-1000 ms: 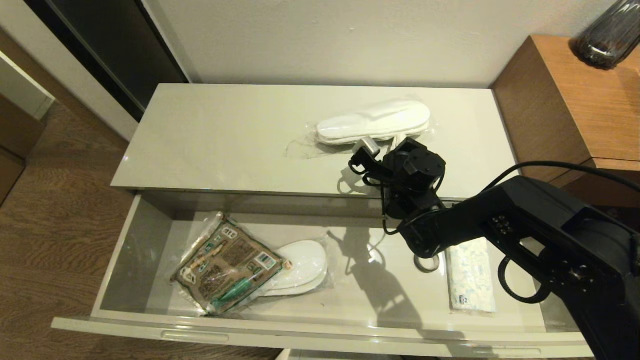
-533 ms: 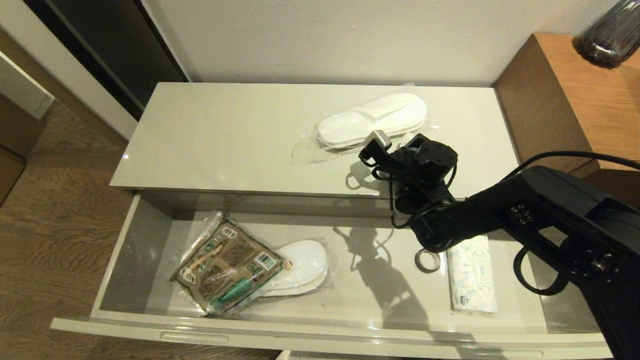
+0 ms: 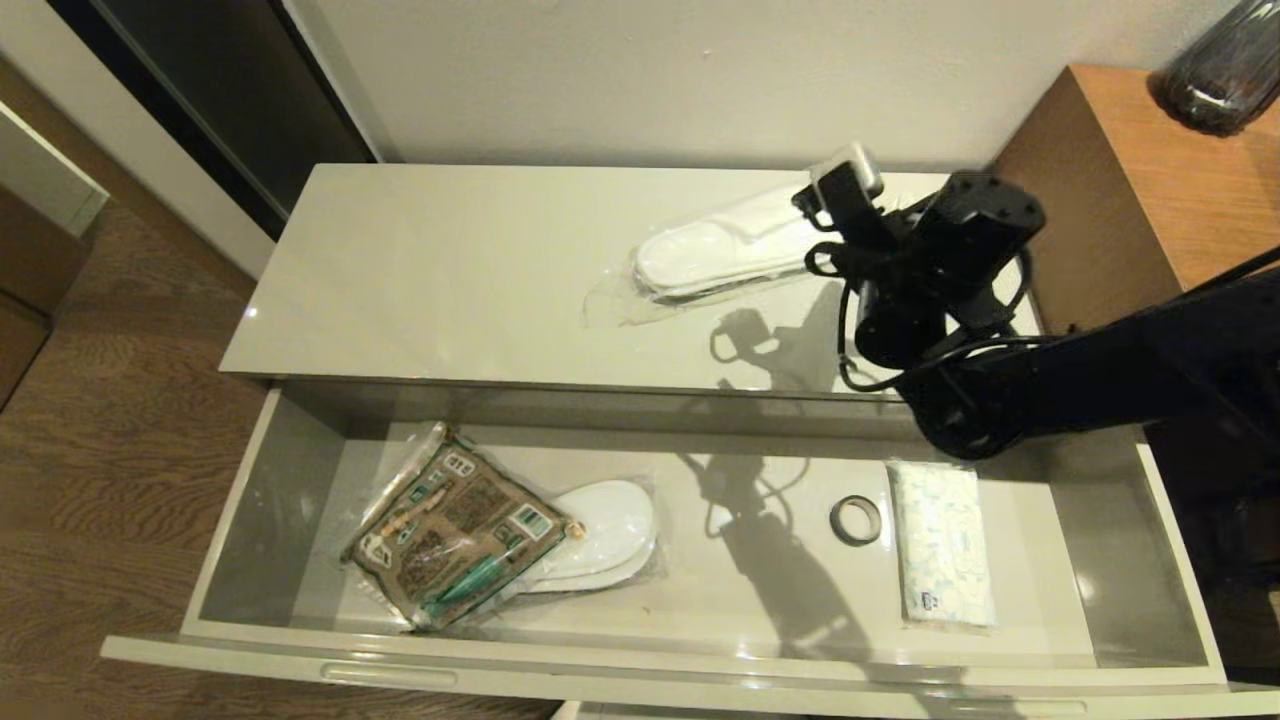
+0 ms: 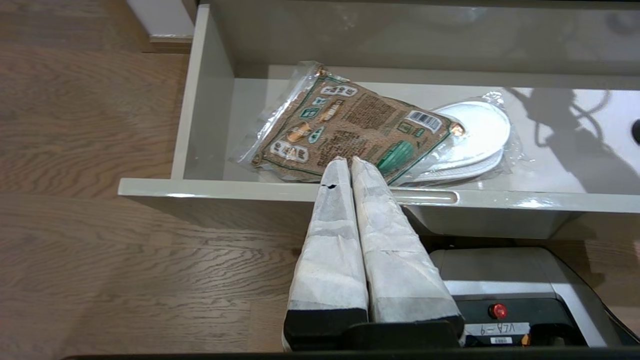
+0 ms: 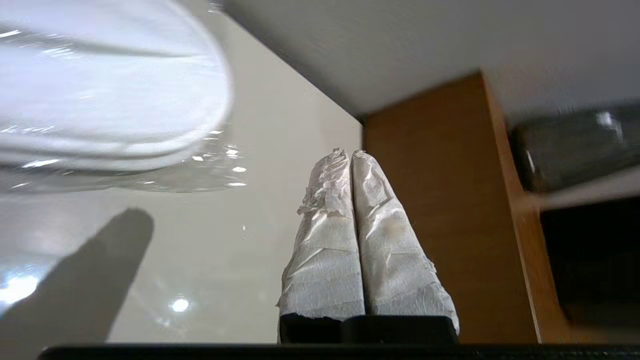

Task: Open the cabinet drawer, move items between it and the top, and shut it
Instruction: Pick up the disposable slippers on the table

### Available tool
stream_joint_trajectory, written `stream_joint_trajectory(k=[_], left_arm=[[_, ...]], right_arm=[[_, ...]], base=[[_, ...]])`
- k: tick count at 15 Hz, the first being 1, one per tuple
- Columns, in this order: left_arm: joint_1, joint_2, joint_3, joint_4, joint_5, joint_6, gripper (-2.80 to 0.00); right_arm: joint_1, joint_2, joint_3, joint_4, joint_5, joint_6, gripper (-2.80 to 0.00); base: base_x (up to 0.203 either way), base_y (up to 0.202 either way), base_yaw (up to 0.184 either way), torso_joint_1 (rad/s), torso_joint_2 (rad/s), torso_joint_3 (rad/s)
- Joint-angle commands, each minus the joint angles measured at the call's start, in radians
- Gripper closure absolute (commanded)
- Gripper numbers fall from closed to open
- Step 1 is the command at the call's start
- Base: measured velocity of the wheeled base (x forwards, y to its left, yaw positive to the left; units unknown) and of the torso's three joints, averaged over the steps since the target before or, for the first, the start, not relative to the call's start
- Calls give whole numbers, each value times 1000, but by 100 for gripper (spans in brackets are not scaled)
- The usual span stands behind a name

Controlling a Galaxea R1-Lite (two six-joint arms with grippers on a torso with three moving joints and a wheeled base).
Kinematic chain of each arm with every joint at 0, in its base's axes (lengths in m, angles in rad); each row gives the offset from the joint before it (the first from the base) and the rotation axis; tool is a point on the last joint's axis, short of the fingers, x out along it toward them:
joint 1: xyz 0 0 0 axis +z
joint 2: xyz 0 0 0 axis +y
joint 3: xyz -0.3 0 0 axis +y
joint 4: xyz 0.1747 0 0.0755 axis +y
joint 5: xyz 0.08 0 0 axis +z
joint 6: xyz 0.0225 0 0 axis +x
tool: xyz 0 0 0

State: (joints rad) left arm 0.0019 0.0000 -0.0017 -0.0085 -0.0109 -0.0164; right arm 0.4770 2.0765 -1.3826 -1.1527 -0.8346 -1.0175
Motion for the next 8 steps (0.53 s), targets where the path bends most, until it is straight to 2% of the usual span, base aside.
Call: stream_joint_trajectory(k=[1, 3, 5, 8], left_arm=[[1, 2, 0, -1, 0, 0, 0], [1, 2, 0, -1, 0, 0, 0], [0, 2, 0, -1, 0, 0, 0], [1, 2, 0, -1, 0, 0, 0]], right_arm=[[4, -176, -2, 129, -61, 178, 0], [31, -294, -38, 266, -124, 340, 0], [53, -365, -143, 345, -219, 460, 0], [9, -500, -197, 466, -262, 609, 0]], base=[[0, 0, 0, 0, 0, 0], [0, 0, 0, 0, 0, 0], [0, 0, 0, 0, 0, 0], [0, 0, 0, 0, 0, 0]])
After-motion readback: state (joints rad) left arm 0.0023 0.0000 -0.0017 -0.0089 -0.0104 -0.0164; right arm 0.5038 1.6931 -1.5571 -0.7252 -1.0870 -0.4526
